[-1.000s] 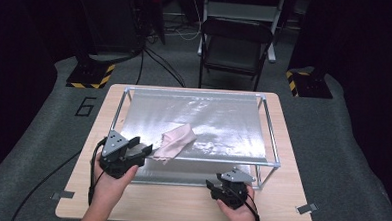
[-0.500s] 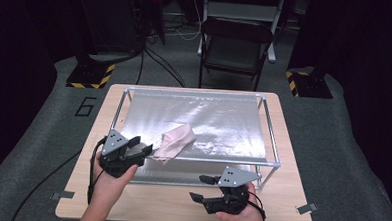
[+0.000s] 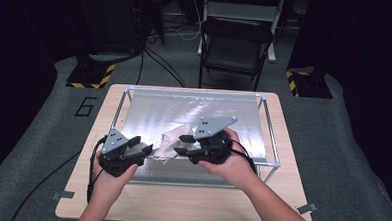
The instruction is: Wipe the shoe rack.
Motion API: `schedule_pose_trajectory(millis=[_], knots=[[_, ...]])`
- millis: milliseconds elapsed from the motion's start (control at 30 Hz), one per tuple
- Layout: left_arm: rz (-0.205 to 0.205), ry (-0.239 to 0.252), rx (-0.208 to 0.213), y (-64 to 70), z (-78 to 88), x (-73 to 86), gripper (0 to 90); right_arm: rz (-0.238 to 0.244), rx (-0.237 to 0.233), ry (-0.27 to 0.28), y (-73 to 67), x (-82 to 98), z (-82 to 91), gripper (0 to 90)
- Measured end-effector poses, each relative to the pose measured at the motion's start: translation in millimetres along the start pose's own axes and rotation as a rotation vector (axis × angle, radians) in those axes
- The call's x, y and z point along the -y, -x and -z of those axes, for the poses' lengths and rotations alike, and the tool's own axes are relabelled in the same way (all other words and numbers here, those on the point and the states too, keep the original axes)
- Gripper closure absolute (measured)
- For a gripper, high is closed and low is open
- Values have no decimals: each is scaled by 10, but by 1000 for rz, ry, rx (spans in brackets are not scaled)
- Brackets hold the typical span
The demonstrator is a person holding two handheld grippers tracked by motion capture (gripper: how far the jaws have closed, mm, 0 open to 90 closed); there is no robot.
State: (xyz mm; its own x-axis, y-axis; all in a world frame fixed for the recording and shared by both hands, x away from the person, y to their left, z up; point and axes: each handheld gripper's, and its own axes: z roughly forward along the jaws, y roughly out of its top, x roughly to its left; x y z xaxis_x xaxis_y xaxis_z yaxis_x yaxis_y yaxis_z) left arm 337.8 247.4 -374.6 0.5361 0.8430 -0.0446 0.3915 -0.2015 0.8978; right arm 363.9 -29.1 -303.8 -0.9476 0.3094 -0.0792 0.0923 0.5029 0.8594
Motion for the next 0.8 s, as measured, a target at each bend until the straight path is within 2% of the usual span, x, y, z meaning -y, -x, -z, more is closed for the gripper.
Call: schedule_pose_trajectory(millis=[100, 200, 300, 367, 400, 433, 467, 533, 567, 667, 733, 800], knots=[[3, 1, -3, 4, -4, -2, 465, 4, -28, -34, 145, -73, -174, 586], [5, 3, -3, 3, -4, 0, 466, 42, -42, -116, 213, -126, -369, 518], [6, 3, -4, 2, -6, 1, 466, 29, -57, -169, 246, -124, -548, 440], [2, 0, -4, 2, -5, -1, 469, 39, -40, -224, 244, -111, -638, 451], [-2, 4, -8, 4, -7, 1, 471, 27, -58, -248, 258, -97, -671, 495], [-2, 6, -8, 2, -7, 4, 474, 1, -79, -249, 277, -81, -685, 545], [-3, 9, -6, -2, -10, 6, 475, -30, -101, -252, 288, -67, -670, 608], [1, 9, -7, -1, -12, 7, 483, -34, -113, -281, 308, -36, -619, 701], [6, 9, -8, -1, -13, 7, 485, -25, -100, -289, 320, -15, -583, 726], [3, 13, -10, -1, -13, 12, 489, -75, -110, -324, 408, 65, -410, 765], [6, 14, -3, -11, -13, 17, 491, -93, -96, -344, 484, 133, -287, 769], [-3, 24, -7, -1, -16, 25, 499, -113, -89, -332, 520, 188, -206, 769]])
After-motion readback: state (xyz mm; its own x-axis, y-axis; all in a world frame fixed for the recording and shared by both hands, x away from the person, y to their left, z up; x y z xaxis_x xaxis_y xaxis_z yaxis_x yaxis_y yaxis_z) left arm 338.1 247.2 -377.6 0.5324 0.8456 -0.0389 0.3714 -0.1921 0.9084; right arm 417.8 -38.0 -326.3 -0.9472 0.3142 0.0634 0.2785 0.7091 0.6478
